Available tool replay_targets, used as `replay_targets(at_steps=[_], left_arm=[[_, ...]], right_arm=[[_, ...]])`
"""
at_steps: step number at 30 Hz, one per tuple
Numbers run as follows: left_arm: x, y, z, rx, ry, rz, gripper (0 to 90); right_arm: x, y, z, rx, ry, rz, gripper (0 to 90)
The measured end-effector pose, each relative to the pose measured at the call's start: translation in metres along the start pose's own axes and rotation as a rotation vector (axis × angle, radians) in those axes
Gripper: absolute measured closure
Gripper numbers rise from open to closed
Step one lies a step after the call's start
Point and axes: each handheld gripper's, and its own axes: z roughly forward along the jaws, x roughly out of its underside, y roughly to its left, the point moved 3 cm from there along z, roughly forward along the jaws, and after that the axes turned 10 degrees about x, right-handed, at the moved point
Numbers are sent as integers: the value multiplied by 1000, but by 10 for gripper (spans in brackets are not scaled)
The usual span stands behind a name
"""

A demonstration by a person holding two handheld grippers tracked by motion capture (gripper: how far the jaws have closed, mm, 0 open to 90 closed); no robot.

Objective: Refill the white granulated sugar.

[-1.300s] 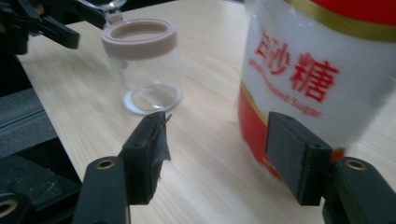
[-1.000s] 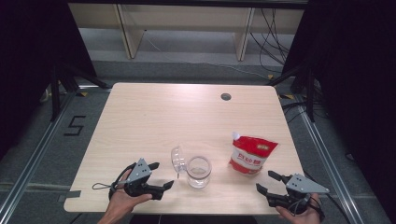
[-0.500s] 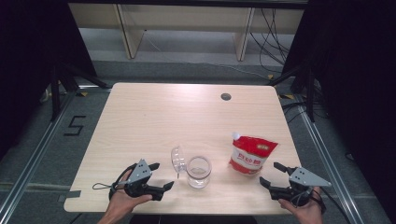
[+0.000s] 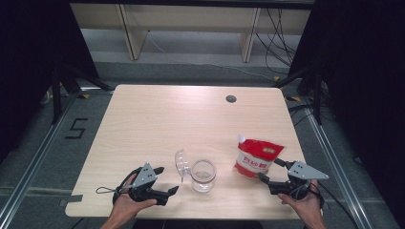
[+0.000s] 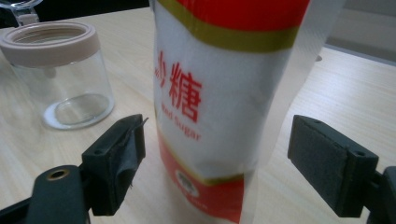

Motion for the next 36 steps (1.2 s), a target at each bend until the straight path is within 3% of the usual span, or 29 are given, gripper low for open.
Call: replay_targets(at_steps=[2,3,5,6,13,14,15,17,18,21,22,24,27,29,30,31,33,35,36], left_arm=[[0,-1,0,-1,-2,-5,151],[0,-1,0,-1,-2,-5,151],[0,-1,0,0,-3,-4,151],[0,0,0,0,-3,5,151],[0,-1,1,5,-12,-2,151],[0,-1,0,5,0,7,151],[0,-1,0,5,1,8,151],[0,-1,0,5,3,8,151],[0,-1,0,5,4,8,152],[0,-1,0,4,4,7,151],[0,-2,0,3,-3,4,151],[0,-1,0,3,2,9,151],[0,-1,0,0,-6,1,151],[0,-1,1,2,-7,2,151],[0,-1,0,2,-5,2,151],[0,-1,0,2,-1,6,151],[0,0,0,-5,6,12,151],[0,0,0,-3,1,6,152],[0,-1,1,-3,-1,5,151]], right_arm=[[-3,-1,8,2,-22,-9,186],[-3,1,8,-8,-2,36,186],[-5,0,10,-1,-8,25,186],[-8,-3,15,-10,-45,8,186],[-10,-1,22,-43,-40,37,232],[-11,-2,25,-48,-53,14,262],[-11,1,25,-59,-42,46,296],[-11,2,25,-70,-42,41,333],[-13,2,27,-43,-61,5,347],[-14,6,25,-28,-28,23,352],[-15,9,25,-5,-22,49,357],[-15,9,25,7,-27,37,360],[-17,22,23,86,17,105,368],[-18,25,24,113,16,125,369],[-19,27,26,151,11,107,372],[-19,27,26,151,11,107,372],[-20,34,27,218,5,131,374],[-20,35,28,234,-3,130,375],[-20,39,28,253,5,163,375]])
